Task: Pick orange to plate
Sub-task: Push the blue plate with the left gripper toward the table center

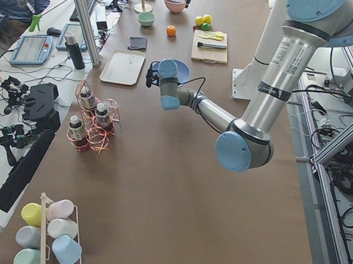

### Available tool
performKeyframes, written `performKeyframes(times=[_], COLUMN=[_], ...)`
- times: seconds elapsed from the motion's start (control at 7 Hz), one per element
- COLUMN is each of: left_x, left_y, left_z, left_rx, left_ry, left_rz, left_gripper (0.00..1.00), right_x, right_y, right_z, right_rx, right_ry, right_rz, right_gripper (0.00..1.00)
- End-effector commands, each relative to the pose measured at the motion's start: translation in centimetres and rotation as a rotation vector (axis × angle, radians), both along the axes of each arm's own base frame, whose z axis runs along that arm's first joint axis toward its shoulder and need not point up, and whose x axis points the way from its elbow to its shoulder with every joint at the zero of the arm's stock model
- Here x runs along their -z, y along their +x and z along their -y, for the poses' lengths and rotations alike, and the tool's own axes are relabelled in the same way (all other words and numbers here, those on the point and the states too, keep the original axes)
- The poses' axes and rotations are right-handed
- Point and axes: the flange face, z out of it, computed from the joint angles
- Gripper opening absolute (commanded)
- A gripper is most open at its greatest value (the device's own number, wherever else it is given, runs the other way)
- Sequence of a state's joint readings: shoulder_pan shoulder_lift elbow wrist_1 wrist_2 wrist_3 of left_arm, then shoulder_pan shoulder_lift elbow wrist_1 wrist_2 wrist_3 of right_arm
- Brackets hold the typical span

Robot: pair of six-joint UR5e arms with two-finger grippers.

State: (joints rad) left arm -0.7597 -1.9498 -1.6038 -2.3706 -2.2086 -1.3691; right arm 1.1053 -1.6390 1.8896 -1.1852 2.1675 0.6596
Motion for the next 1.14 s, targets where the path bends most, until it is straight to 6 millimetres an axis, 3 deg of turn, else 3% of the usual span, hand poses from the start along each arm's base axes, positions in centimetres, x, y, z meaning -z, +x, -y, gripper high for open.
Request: performKeyframes(times=[0.0,0.43,0.71,0.86,1.0], left_x=[5.6,3.6,3.5,3.1,3.9], left_y=[9.5,13.0,13.1,13.0,12.3], left_z=[-4.0,-4.3,-4.2,-4.3,-4.1], left_rx=[0.020,0.039,0.037,0.037,0.044], left_ry=[-0.002,-0.001,0.001,0.004,0.014], left_rz=[0.069,0.118,0.119,0.124,0.106], left_gripper=[0.00,0.00,0.00,0.99,0.98], right_x=[0.0,-0.1,-0.2,-0.2,0.0], right_y=[-0.2,-0.5,-0.5,-0.6,-0.8], right_z=[0.2,0.8,0.8,0.9,1.0], right_rx=[0.001,0.002,0.002,0.004,0.004], right_ry=[0.000,0.000,-0.002,-0.002,-0.001], right_rz=[0.000,0.000,-0.001,-0.001,0.000], right_gripper=[1.00,1.00,1.00,1.00,1.00])
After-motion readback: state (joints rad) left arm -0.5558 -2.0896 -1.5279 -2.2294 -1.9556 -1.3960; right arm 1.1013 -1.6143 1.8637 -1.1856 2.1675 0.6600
